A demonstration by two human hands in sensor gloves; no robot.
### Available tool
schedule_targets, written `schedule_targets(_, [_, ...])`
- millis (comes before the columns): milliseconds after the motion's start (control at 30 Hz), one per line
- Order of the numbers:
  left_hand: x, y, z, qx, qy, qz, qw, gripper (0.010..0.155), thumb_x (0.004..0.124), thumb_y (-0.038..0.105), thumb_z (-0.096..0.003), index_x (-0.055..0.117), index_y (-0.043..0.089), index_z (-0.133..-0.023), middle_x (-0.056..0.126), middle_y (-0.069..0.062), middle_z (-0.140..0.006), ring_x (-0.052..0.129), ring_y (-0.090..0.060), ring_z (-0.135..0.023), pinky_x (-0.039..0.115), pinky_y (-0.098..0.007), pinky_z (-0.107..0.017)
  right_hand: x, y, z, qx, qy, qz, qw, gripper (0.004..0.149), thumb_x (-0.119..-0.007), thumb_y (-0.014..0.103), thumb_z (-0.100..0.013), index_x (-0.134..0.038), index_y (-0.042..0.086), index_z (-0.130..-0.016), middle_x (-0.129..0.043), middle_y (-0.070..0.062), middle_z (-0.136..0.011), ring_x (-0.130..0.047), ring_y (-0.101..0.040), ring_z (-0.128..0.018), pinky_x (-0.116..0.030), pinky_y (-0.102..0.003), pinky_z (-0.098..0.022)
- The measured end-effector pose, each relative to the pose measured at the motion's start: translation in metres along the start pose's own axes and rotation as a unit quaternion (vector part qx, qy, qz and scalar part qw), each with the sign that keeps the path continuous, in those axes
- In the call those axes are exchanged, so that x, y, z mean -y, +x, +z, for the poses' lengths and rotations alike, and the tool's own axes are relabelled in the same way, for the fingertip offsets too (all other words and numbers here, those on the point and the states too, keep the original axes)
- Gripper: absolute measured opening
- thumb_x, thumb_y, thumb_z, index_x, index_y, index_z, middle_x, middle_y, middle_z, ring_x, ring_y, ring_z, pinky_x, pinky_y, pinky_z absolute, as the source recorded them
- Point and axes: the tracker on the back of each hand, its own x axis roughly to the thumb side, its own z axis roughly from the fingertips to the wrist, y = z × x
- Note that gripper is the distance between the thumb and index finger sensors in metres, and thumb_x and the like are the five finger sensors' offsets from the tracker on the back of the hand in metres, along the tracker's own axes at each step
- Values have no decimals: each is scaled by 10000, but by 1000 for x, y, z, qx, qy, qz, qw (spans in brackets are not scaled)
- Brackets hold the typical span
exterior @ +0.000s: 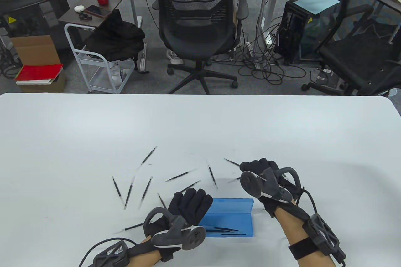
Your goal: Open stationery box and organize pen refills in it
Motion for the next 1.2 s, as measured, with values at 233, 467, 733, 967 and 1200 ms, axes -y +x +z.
schedule_targets(233, [0, 0, 0, 0, 0, 1, 1000, 1144, 821, 629, -448, 100, 149, -1195, 158, -167, -1286, 344, -491, -1183, 450, -685, -830, -32, 7, -23, 40, 50, 33, 997, 579, -932, 290, -441, -728, 271, -983, -955, 10, -897, -950, -295, -813, -742, -554, -713])
schedule_targets(467, [0, 0, 0, 0, -1, 2, 1000, 1143, 820, 630, -448, 99, 149, -1195, 154, -166, -1286, 342, -489, -1184, 449, -684, -831, -45, 17, -29, 90, 40, 68, 993, 571, -948, 283, -431, -743, 303, -963, -958, 32, -889, -946, -279, -815, -735, -548, -725])
schedule_targets(733, [0, 0, 0, 0, 0, 0, 1000, 1143, 821, 629, -447, 101, 149, -1195, 160, -168, -1285, 345, -489, -1183, 452, -684, -830, -56, 23, -35, 108, 29, 100, 989, 553, -952, 284, -423, -760, 326, -939, -968, 54, -871, -945, -263, -814, -732, -539, -730])
schedule_targets(967, [0, 0, 0, -1, 0, 1, 1000, 1142, 820, 629, -449, 100, 148, -1195, 157, -167, -1285, 344, -488, -1183, 451, -684, -830, -57, 24, -35, 109, 34, 91, 989, 525, -942, 268, -431, -773, 339, -923, -983, 67, -848, -952, -259, -808, -735, -538, -729])
schedule_targets(1200, [0, 0, 0, -1, 0, 1, 1000, 1146, 822, 629, -446, 100, 150, -1195, 158, -165, -1286, 345, -488, -1183, 453, -684, -829, -59, 24, -36, 111, 37, 90, 989, 500, -933, 264, -433, -785, 349, -903, -993, 84, -825, -957, -247, -801, -736, -537, -731])
